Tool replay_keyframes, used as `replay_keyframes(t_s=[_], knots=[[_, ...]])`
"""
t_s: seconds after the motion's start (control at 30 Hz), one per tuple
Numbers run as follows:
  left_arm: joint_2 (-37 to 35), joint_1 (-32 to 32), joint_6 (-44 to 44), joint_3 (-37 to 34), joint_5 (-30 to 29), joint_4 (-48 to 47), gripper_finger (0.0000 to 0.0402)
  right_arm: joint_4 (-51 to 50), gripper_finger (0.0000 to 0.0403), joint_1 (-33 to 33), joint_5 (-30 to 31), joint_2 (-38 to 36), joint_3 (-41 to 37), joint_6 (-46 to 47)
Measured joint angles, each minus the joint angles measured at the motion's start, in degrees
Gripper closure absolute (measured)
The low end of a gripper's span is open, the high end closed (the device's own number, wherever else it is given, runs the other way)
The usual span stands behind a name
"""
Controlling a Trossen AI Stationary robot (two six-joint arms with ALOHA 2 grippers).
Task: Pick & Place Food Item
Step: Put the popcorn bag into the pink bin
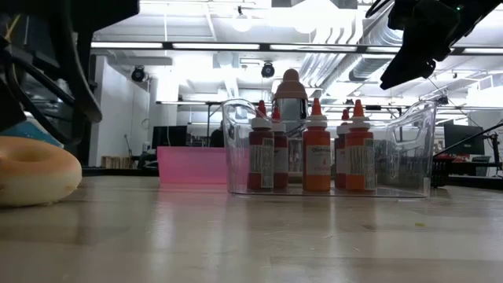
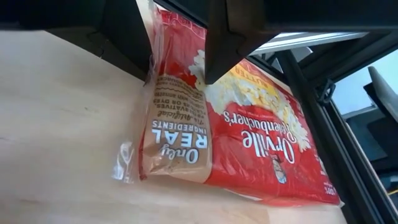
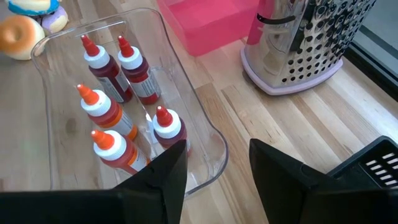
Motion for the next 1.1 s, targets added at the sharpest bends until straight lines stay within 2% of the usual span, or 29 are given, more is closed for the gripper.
replay_keyframes(t_s=[0.27,0.73,1.1], knots=[[0.04,-0.02,0.04,-0.07,-0.41,-0.41,0.0287,-0.01,0.0242,0.00,0.00,0.01,0.00,0.00],[0.17,0.00,0.62,-0.12,0.13,-0.77,0.0394,-0.01,0.0242,0.00,0.00,-0.01,0.00,0.00],[0.17,-0.11,-0.24,3.74,-0.57,-5.04,0.0400,0.00,0.0242,0.00,0.00,0.01,0.00,0.00]])
